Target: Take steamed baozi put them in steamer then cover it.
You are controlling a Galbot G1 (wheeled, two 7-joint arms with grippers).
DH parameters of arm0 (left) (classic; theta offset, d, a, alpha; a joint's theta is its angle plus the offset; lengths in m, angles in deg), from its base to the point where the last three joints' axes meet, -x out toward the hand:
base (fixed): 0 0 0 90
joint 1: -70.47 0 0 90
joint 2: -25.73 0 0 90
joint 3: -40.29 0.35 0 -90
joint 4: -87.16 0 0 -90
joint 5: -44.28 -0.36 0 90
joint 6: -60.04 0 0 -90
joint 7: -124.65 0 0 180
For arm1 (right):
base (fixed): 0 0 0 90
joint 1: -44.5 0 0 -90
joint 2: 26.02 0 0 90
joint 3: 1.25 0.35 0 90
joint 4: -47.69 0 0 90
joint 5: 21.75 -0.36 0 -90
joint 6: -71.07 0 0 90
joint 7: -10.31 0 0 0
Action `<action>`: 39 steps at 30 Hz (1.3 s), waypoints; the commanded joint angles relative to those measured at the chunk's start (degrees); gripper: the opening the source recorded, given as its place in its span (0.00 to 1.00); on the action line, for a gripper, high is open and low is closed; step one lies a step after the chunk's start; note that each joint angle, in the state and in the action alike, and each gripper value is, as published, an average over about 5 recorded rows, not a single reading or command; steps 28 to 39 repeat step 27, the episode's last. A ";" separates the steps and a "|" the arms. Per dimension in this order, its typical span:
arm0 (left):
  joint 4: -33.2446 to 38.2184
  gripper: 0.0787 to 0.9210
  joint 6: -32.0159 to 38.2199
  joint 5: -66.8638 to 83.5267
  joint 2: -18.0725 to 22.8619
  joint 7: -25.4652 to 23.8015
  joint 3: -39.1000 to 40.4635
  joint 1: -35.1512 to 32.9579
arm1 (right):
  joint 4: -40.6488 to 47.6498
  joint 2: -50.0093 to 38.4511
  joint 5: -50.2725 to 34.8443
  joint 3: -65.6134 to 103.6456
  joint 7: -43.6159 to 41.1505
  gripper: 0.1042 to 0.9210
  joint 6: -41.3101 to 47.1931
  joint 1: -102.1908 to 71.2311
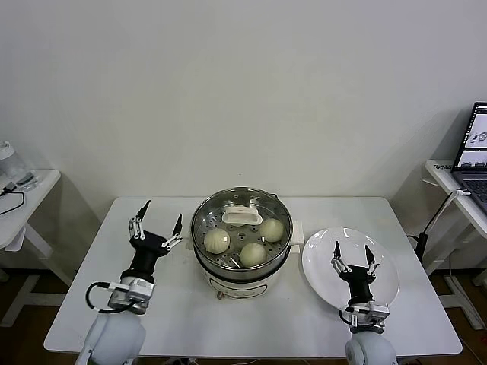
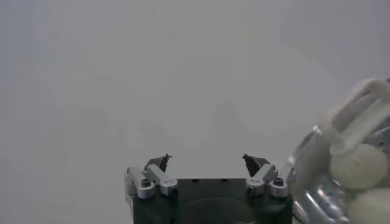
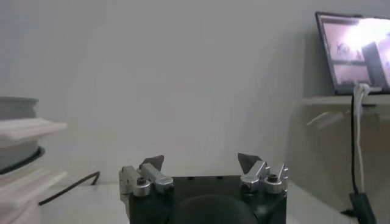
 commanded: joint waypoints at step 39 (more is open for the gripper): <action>-10.88 0.88 17.72 12.30 1.98 -2.62 -8.21 -7.84 | -6.21 -1.44 -1.37 -0.71 0.14 0.88 -0.26 -5.87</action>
